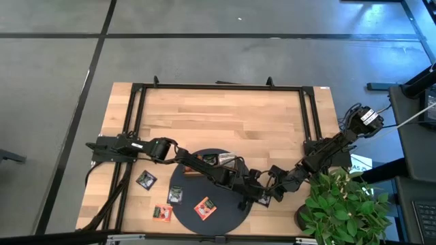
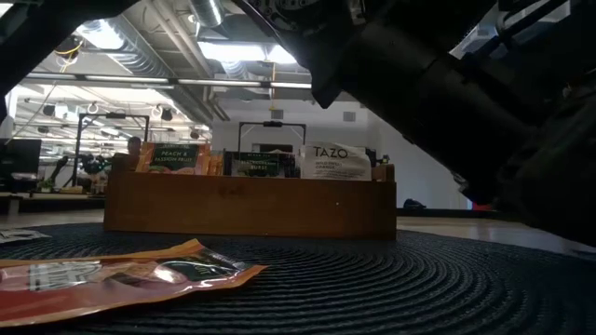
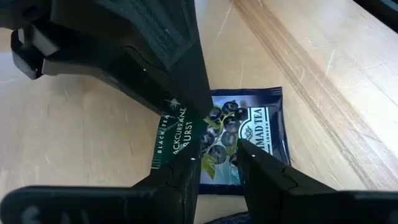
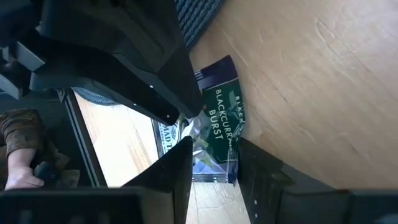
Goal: Pick & Place Tea
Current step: Put the black tea bag into the middle section of the wooden organizer, then put the orange tea bag into the left section of the wooden organizer
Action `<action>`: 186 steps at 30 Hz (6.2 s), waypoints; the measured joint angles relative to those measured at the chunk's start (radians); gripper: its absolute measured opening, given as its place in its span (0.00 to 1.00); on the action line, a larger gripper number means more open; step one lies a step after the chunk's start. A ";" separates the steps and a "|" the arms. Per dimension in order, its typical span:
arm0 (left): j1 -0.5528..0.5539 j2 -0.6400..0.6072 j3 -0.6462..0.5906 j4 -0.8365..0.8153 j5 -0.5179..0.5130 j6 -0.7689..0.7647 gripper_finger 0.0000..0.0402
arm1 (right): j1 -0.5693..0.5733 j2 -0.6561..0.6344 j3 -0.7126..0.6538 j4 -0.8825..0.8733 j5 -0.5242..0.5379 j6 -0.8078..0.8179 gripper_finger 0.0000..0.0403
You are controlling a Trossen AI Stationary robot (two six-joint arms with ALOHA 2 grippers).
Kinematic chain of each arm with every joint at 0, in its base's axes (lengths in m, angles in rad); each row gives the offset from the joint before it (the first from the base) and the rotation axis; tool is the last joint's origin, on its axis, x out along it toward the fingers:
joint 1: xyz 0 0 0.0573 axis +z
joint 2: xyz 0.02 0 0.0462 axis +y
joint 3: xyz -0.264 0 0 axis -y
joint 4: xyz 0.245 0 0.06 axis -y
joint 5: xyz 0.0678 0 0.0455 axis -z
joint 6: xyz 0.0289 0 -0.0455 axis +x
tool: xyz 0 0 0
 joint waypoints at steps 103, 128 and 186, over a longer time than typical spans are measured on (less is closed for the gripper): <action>-0.157 -1.489 -1.353 0.012 0.016 -0.184 0.25 | -0.367 0.471 1.173 -0.809 -0.046 -0.868 0.36; -0.278 -0.835 -0.994 0.008 0.093 -0.104 0.25 | -0.211 0.735 1.173 -0.512 -0.110 -0.226 0.36; -0.233 -0.719 -0.905 -0.035 0.110 -0.127 0.25 | -0.221 0.728 1.187 -0.581 -0.041 -0.378 0.01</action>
